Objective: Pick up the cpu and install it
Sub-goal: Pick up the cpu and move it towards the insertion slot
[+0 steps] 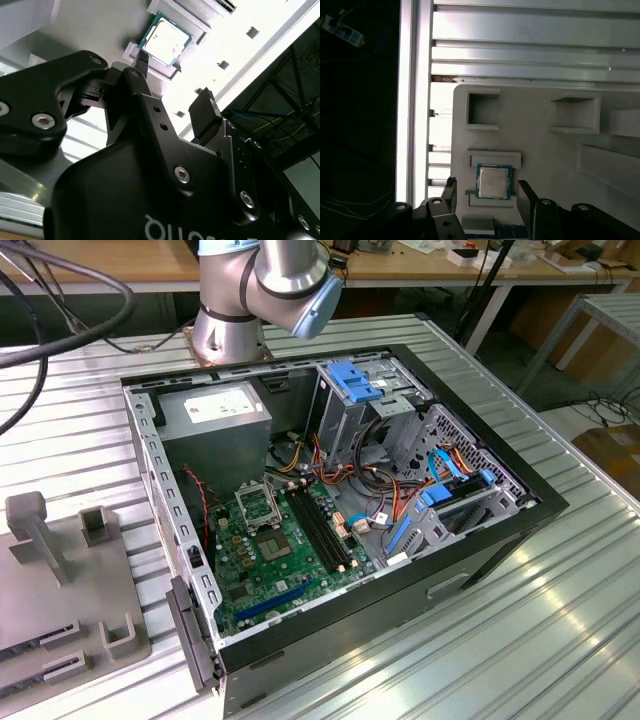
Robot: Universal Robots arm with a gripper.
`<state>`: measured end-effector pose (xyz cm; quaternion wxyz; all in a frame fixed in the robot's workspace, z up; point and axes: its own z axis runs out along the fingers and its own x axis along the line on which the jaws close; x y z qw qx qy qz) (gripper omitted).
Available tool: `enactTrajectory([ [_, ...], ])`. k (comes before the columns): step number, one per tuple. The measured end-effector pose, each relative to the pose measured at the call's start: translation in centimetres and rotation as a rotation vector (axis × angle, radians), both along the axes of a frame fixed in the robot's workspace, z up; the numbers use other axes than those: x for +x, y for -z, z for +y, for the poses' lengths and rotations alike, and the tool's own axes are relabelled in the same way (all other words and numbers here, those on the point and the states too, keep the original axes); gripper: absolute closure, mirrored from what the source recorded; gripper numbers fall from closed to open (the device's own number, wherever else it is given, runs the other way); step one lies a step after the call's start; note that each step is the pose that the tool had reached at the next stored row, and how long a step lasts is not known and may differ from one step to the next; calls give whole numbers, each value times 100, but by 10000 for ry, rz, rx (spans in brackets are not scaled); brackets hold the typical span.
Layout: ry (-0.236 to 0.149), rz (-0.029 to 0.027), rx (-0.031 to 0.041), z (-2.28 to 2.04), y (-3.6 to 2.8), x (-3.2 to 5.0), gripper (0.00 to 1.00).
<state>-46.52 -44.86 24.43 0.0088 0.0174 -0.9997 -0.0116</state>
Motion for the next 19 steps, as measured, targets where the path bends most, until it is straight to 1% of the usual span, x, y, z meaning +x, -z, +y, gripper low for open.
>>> enactTrajectory([
  [3, 2, -1, -26, -1, 26, 16, 40],
  [4, 3, -1, -51, -1, 28, 17, 40],
  [5, 2, 0, -60, -2, 27, 17, 40],
  [11, 3, -1, -64, -1, 29, 17, 40],
  [14, 5, -2, -63, -3, 40, 17, 40],
  [18, 1, -2, -67, -4, 90, 21, 40],
  [19, 0, -2, -68, -5, 129, 26, 40],
])
